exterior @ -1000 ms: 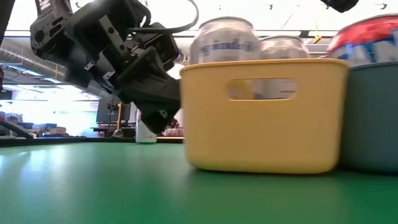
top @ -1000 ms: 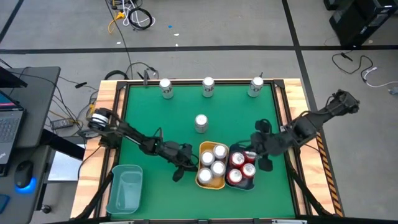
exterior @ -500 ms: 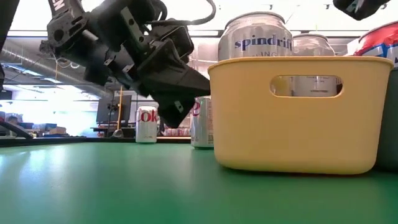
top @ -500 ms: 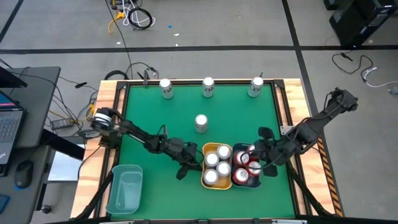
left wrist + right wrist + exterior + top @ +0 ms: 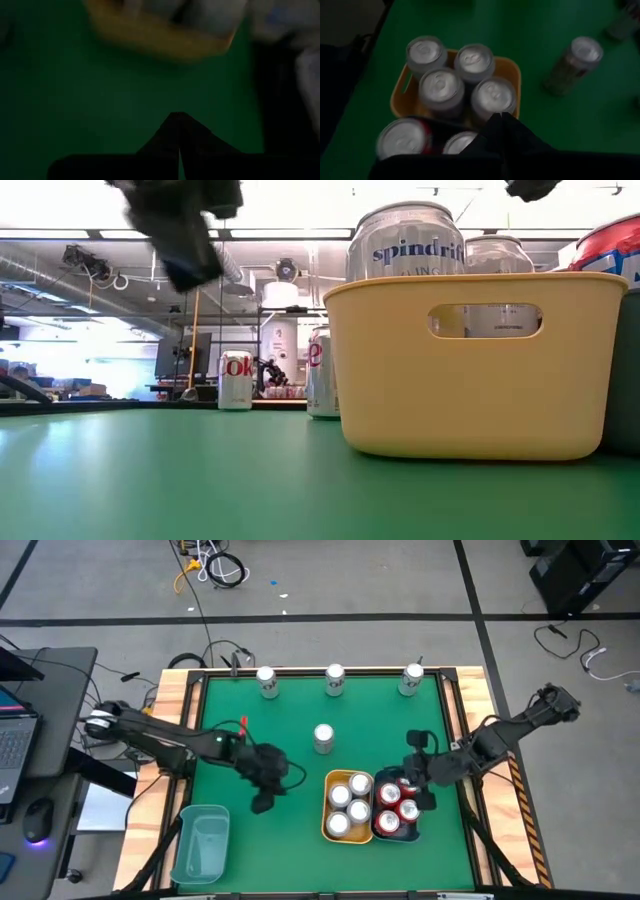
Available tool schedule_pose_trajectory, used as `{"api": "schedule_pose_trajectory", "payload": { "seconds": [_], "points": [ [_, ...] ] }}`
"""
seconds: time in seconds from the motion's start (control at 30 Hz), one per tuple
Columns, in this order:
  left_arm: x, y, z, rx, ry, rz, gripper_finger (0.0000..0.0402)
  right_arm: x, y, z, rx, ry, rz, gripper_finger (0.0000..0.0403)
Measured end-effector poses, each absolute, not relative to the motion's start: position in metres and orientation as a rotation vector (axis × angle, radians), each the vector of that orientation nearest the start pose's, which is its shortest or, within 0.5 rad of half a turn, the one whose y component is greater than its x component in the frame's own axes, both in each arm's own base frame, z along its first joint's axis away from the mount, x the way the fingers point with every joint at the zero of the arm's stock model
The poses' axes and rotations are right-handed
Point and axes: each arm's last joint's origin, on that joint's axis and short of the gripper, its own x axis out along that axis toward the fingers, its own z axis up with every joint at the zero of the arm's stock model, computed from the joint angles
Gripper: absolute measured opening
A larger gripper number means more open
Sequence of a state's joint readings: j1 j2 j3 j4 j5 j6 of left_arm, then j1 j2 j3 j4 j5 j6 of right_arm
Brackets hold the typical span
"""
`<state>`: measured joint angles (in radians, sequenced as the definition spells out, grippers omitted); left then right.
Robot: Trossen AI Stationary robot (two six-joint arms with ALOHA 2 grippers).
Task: Sort soda cans
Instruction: Move the green bin to the center of the table
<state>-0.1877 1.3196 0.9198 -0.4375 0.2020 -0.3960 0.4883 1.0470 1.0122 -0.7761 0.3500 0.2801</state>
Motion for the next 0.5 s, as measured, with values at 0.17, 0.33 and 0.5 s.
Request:
{"api": "schedule_pose_trajectory", "payload": {
  "seconds": [0.17, 0.33, 0.5],
  "points": [
    [0.235, -0.072, 0.278, -0.351, 1.2, -0.086, 0.0005, 0.191, 0.074, 0.318, -0.098, 0.713, 0.052, 0.0],
    [0.214, -0.098, 0.276, -0.384, 1.357, -0.095, 0.0004, 0.201, 0.065, 0.318, -0.124, 0.691, 0.076, 0.0],
    [0.191, -0.113, 0.272, -0.402, 1.36, -0.082, 0.0002, 0.212, 0.059, 0.311, -0.133, 0.641, 0.162, 0.0]
  ]
}}
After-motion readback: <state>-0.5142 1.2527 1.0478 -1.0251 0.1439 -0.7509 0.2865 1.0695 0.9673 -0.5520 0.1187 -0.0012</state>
